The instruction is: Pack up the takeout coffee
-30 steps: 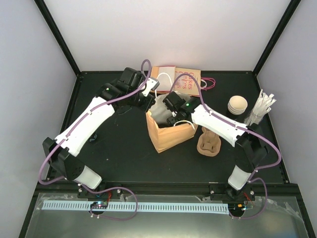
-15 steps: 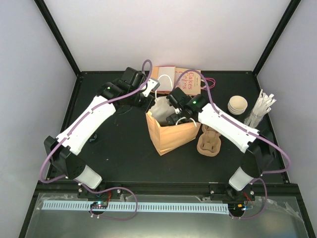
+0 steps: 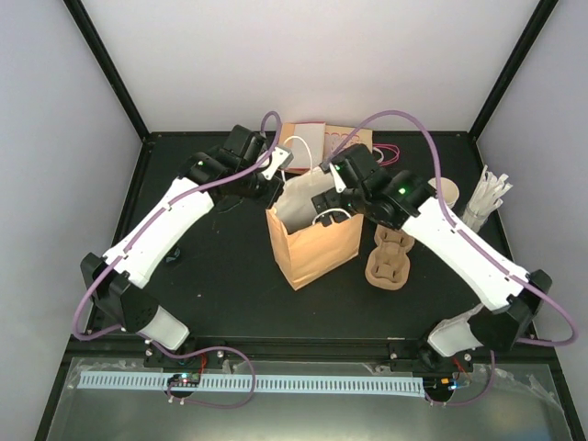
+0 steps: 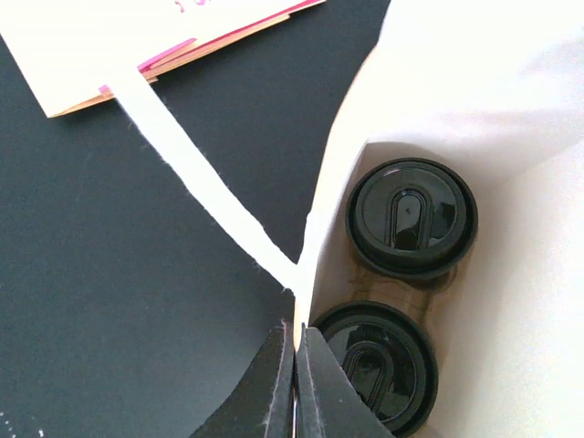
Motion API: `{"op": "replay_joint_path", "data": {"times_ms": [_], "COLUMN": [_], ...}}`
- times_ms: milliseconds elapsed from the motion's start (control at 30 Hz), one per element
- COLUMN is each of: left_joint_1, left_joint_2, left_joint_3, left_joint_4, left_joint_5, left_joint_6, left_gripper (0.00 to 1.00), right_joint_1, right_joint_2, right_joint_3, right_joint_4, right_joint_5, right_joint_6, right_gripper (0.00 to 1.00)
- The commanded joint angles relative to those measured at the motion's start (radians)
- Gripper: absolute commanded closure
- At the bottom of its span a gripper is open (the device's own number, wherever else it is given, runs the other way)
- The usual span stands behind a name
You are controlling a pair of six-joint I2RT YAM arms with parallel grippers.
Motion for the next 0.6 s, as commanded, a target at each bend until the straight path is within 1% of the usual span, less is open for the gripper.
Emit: {"op": "replay_joint_path", "data": {"times_ms": [0, 100, 267, 367, 567], "left_joint_1": [0.021, 0.047, 0.108, 0.156, 0.266], "left_joint_2": [-0.041, -0.044, -0.061, -0.073, -0.114], "left_joint_3": [0.022, 0.026, 0.027, 0.025, -0.016], "left_joint_4": [-0.023, -0.036, -0.058, -0.07, -0.041], "left_joint_5": [-0.066, -0.089, -0.134, -0.169, -0.223], "left_joint_6": [-0.015, -0.01, -0.016, -0.046, -0.111], "left_gripper": [0.98, 0.98, 0.98, 0.99, 0.98], "right_joint_1": [0.004, 0.003, 0.002, 0.002, -0.002], "right_joint_2": [-0.084, -0.133, -0.247, -0.319, -0.365], "right_joint_3": [0.021, 0.023, -0.031, -0.069, -0.117], "right_joint_4": [0.082, 0.128, 0.239, 0.288, 0.248], "right_joint_5": [0.015, 0.04, 0.175, 0.245, 0.374], "right_joint_6": [0.034, 0.063, 0.108, 0.113, 0.111], "right_gripper": [0.0, 0.0, 0.0, 0.0, 0.0]}}
